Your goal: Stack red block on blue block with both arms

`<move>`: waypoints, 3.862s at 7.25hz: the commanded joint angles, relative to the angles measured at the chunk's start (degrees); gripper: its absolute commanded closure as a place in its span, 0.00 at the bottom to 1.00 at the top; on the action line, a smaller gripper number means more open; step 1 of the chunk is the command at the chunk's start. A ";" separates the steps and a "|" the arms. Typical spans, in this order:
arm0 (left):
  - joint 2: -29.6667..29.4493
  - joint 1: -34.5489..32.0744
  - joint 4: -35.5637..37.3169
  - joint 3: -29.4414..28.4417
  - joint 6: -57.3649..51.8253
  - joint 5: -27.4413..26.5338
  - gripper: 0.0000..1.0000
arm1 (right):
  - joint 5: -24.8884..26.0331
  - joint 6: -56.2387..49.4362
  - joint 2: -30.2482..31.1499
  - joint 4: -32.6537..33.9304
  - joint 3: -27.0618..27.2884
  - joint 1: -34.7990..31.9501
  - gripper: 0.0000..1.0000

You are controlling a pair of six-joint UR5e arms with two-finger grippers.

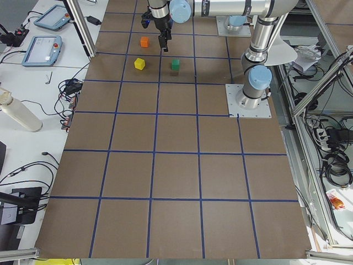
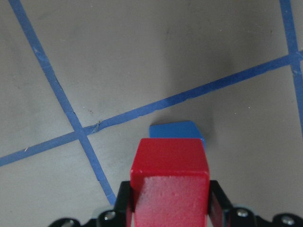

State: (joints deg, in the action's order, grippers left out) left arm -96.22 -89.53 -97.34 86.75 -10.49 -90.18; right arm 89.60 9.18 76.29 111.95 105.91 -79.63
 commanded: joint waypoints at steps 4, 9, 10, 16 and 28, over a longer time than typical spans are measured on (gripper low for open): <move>-0.10 -0.04 0.05 0.00 0.03 0.00 0.00 | 0.13 0.06 -0.09 -0.15 0.00 0.00 0.83; 0.77 -0.04 0.40 1.67 -0.14 0.09 0.00 | 0.13 -0.30 -0.27 0.03 0.00 -0.09 0.27; 0.77 -0.04 0.40 1.67 -0.14 0.09 0.00 | 0.13 -0.39 -0.18 -0.06 0.00 -0.09 0.25; -0.19 -0.04 4.09 0.62 4.93 0.09 0.00 | 0.22 -0.21 1.23 -9.31 -10.76 -3.58 0.00; 1.64 -3.91 5.86 1.76 8.39 -0.96 0.00 | -1.01 0.58 5.26 -28.45 -24.08 -15.73 0.00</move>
State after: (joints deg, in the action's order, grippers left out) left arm -95.47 -94.78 -90.55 88.54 -0.31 -91.23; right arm 88.83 9.73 80.83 83.47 81.86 -95.27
